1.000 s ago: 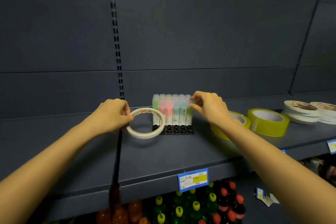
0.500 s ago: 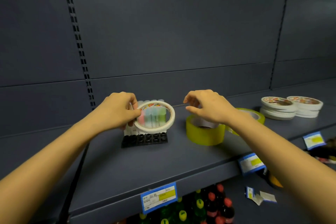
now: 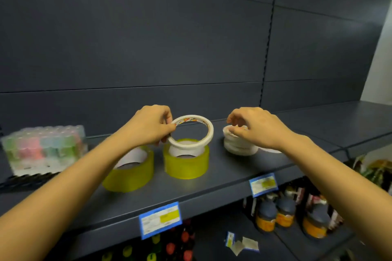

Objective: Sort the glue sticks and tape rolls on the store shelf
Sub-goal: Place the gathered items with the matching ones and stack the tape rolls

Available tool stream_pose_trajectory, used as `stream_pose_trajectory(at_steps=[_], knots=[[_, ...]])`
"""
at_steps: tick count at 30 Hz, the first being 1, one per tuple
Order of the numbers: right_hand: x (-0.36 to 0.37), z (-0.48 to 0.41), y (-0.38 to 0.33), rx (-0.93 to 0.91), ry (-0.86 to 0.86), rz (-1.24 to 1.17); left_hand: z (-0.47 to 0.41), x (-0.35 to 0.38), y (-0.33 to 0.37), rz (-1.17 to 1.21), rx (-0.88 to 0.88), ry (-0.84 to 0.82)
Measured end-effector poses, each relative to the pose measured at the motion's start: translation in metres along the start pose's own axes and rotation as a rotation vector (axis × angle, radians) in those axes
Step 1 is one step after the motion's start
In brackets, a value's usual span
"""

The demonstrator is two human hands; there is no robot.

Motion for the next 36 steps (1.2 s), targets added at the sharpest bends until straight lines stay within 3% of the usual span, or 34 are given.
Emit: stream_pose_trajectory(at_steps=[7, 12, 16, 24, 36], knots=[[-0.02, 0.023, 0.115, 0.076, 0.006, -0.002, -0.061, 0.087, 0.072, 0.106, -0.104, 0.01], [-0.02, 0.028, 0.146, 0.073, -0.004, -0.025, -0.084, 0.119, 0.083, -0.085, -0.159, -0.018], [-0.016, 0.017, 0.133, 0.008, 0.009, -0.059, -0.081, 0.128, 0.086, -0.204, -0.145, 0.028], [0.005, -0.016, 0.009, -0.329, 0.025, -0.231, 0.007, 0.024, 0.037, -0.442, -0.057, 0.402], [0.051, 0.0, -0.278, -0.771, -0.03, -0.397, 0.25, -0.148, -0.121, -0.771, -0.503, 0.402]])
Point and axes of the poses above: each hand's wrist, its own z-axis away from the middle knuckle, its own x-axis out of the palm, y = z × x, the point moved 8 cm from there along -z, towards the middle knuckle, and after that the axes turned 4 degrees about y, right-handed, at the moved point
